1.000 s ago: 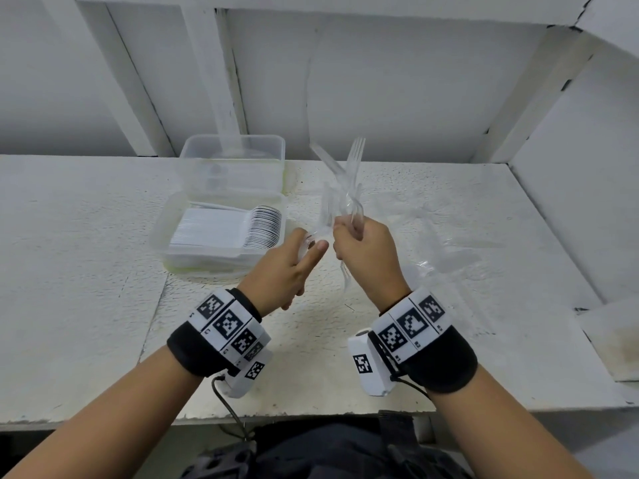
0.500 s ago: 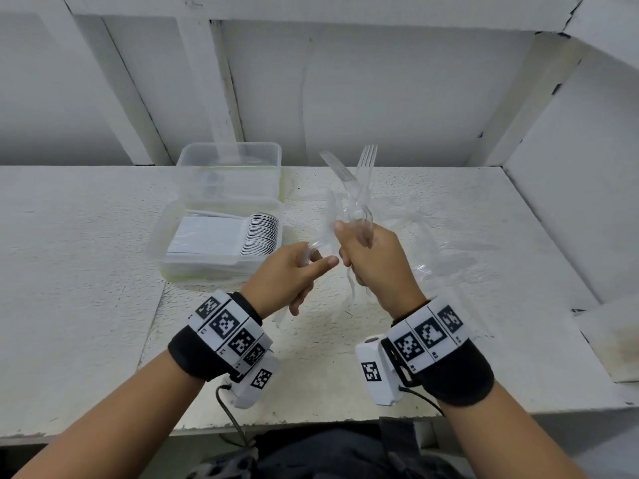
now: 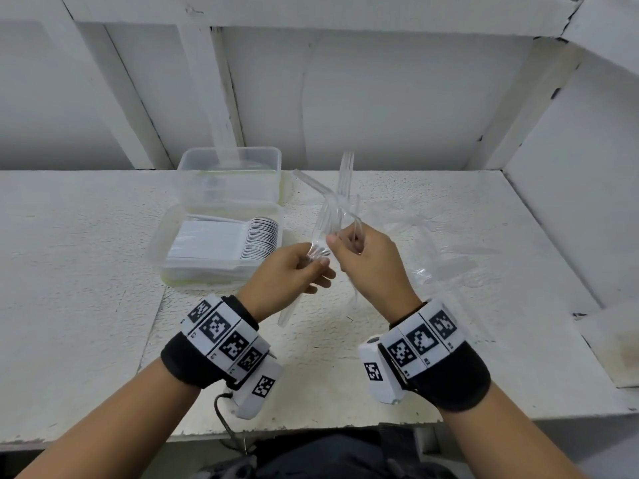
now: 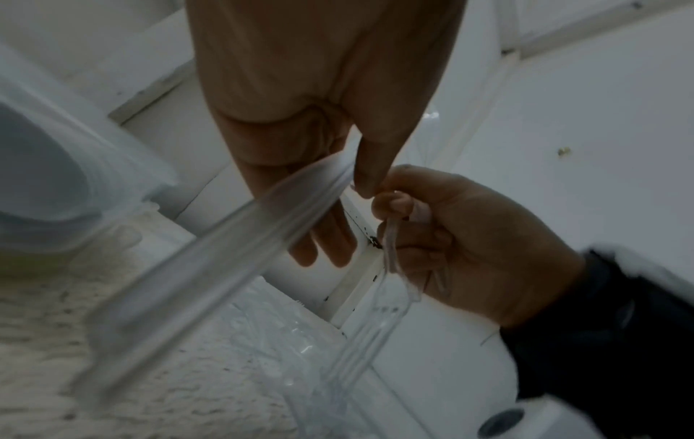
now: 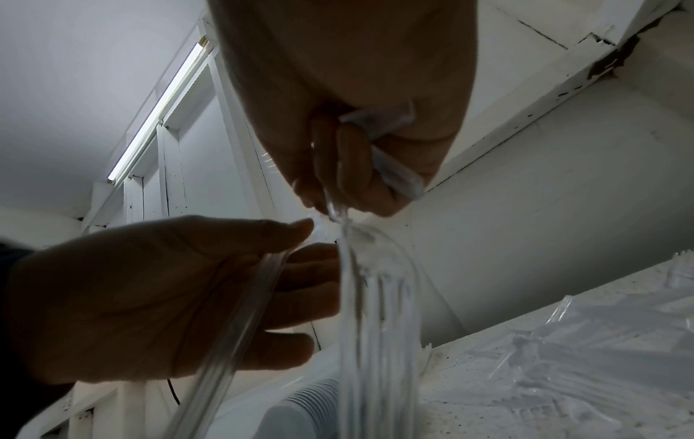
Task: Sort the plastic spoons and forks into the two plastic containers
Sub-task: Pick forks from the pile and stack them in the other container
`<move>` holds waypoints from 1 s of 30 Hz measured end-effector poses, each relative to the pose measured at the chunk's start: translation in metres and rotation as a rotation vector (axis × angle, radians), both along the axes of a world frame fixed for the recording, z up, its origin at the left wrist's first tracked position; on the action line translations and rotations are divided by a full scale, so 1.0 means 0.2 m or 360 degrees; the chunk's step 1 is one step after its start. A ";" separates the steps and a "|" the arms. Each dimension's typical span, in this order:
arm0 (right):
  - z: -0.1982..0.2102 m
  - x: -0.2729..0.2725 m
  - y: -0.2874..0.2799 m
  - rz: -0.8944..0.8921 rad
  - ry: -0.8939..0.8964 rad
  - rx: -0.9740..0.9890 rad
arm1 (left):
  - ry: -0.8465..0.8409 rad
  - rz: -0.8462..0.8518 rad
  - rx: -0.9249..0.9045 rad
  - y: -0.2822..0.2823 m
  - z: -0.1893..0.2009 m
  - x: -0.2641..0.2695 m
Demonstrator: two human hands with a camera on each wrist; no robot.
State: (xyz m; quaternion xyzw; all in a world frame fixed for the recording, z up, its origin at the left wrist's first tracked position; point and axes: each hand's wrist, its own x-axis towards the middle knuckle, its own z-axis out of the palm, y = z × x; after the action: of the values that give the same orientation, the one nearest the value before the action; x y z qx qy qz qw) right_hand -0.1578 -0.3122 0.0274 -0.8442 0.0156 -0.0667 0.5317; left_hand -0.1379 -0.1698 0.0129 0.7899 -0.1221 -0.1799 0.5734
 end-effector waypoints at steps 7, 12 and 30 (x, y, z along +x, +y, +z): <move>0.00 0.01 -0.01 -0.0163 -0.0272 0.0202 | 0.0590 0.0233 -0.0496 -0.01 0.02 0.04; 0.00 0.00 0.01 -0.0028 -0.0495 0.0432 | 0.0950 0.0477 -0.0747 -0.03 0.01 0.10; -0.09 0.02 -0.18 -0.0505 0.0011 0.0660 | -0.0310 0.0889 -0.0102 0.05 0.06 0.17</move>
State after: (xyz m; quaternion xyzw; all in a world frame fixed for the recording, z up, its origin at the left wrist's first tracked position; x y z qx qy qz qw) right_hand -0.1537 -0.3480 0.0093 -0.7043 0.1630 -0.1418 0.6762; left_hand -0.1037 -0.1599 0.0253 0.7879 0.0399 0.0656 0.6110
